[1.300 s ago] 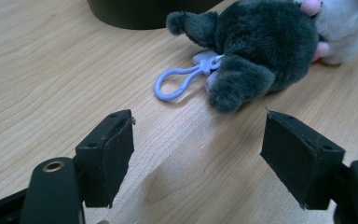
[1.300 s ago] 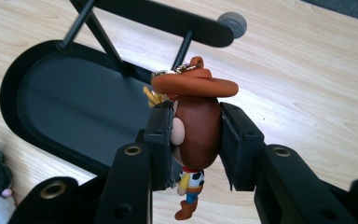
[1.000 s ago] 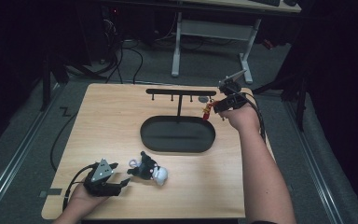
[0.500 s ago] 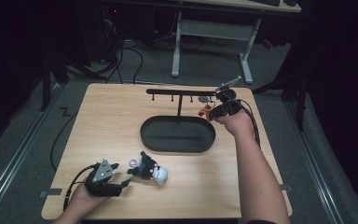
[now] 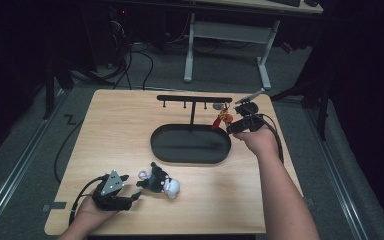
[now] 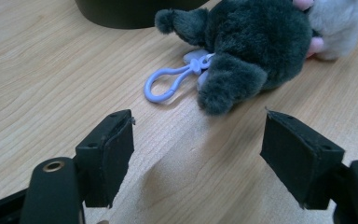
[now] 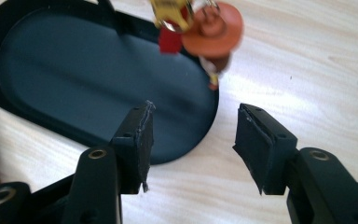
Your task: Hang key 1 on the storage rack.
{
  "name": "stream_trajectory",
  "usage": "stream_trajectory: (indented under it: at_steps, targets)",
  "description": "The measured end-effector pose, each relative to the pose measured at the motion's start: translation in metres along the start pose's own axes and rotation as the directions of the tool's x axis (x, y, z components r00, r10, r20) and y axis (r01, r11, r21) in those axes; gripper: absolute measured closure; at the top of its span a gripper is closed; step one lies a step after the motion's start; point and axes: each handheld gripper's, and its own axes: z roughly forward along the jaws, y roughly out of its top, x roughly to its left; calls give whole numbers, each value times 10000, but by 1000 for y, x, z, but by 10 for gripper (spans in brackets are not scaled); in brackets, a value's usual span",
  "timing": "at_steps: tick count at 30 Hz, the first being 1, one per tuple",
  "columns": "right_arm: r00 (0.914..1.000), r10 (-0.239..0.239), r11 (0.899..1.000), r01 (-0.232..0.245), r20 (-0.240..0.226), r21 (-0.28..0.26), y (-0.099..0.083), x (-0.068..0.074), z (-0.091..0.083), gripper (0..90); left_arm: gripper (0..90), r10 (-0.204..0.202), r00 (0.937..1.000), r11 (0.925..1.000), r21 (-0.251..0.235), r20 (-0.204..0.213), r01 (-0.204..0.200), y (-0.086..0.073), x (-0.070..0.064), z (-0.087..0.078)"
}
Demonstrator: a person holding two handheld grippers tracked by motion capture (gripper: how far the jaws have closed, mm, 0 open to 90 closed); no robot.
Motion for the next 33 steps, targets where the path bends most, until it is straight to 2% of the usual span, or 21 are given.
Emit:
stream_trajectory:
  at_steps: [9,10,14,19,21,23,25,27,28,29,30,31,33]
  targets:
    - [9999,-26,9994,23,-103,-339,-41,-1,-9,416,255,96,9999,9999,49,55,-97,2,-3,2]
    - [9997,-233,9991,234,11,-344,-46,0,-9,411,256,97,9999,9999,49,69,-97,2,-4,2]
    - [9995,-208,9956,184,-250,-916,-72,6,-7,410,256,14,9999,10000,72,173,-15,3,-5,3]
    - [9983,-585,9884,571,-61,-1406,-103,14,4,409,290,-203,9994,9998,89,281,200,4,-8,3]
    - [9980,-635,9845,622,-26,-1638,-117,18,9,411,331,-272,9992,9995,-126,290,275,5,-8,1]
    - [9974,-724,9782,716,30,-1947,-135,21,17,417,427,-421,9986,9984,-369,335,434,6,-7,-2]
    - [9971,-742,9700,681,-174,-2335,-153,24,22,424,542,-570,9984,9962,-660,51,572,7,-6,-6]
    - [9971,-679,9594,556,-352,-2764,-171,26,27,431,669,-659,9964,9951,-775,-533,616,8,-4,-10]
    - [9972,-668,9544,544,-326,-2934,-180,28,29,433,743,-666,9945,9955,-728,-813,607,8,-3,-10]
    - [9972,-678,9516,556,-303,-3021,-186,29,31,434,795,-662,9887,9963,-634,-1342,581,10,-1,-9]
    - [9973,-701,9451,591,-230,-3214,-198,29,35,440,861,-793,9845,9956,-609,-1562,706,11,2,-7]
    - [9972,-714,9409,600,-220,-3334,-205,30,37,445,896,-1018,9816,9940,-555,-1616,940,13,4,-5]
    - [9971,-737,9314,624,-180,-3586,-218,30,39,460,898,-1353,9779,9905,-468,-1595,1294,17,6,1]
